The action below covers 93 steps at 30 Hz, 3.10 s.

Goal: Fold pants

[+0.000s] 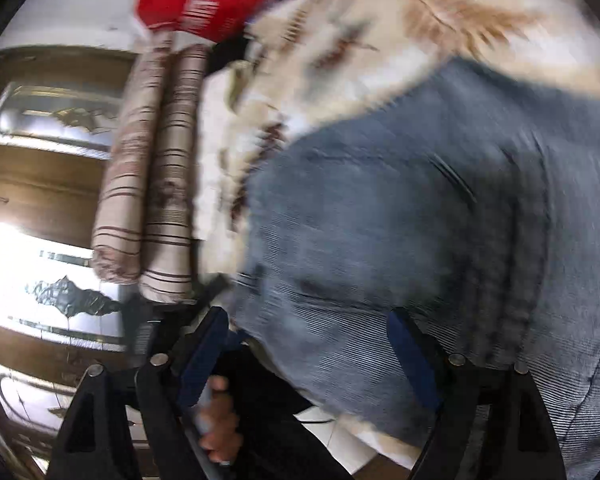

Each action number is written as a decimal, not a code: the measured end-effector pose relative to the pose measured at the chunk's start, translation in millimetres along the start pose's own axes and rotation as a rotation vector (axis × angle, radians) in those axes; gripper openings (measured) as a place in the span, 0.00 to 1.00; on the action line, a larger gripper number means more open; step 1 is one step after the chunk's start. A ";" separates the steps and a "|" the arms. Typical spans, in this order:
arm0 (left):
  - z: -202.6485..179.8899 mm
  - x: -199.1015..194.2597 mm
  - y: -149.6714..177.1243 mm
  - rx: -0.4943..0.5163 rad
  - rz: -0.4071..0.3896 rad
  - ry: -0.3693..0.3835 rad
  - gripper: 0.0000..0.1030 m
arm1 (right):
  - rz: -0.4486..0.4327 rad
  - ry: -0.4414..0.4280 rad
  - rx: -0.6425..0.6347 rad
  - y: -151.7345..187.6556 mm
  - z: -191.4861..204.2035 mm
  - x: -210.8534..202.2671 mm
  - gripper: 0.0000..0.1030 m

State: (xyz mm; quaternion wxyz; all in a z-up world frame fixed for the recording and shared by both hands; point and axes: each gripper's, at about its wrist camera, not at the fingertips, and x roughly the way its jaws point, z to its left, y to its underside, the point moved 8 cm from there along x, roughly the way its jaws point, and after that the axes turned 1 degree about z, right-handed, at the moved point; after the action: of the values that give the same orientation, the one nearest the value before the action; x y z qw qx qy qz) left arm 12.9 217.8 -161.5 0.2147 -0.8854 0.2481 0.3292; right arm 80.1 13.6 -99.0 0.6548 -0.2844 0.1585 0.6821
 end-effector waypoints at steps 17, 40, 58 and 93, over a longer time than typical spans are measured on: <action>-10.8 -1.1 -16.7 0.088 -0.052 -0.091 0.12 | 0.005 0.049 0.062 -19.1 -21.4 36.5 0.87; -237.2 90.8 286.7 1.218 0.184 -0.142 0.18 | -0.575 -0.033 0.314 83.5 -183.5 -258.8 0.87; -169.3 28.3 118.9 0.897 -0.014 -0.187 0.85 | -0.398 -0.061 0.313 101.5 -152.7 -202.6 0.87; -155.7 33.8 131.8 0.910 -0.015 -0.157 0.86 | -0.443 0.269 0.188 100.5 -116.0 -188.5 0.07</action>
State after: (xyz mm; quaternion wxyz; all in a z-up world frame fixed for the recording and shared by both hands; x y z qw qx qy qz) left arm 32.8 19.7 -105.7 0.6022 -0.6752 0.3442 0.2512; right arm -1.5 -215.3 -93.8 0.7845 -0.3382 0.2404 0.4608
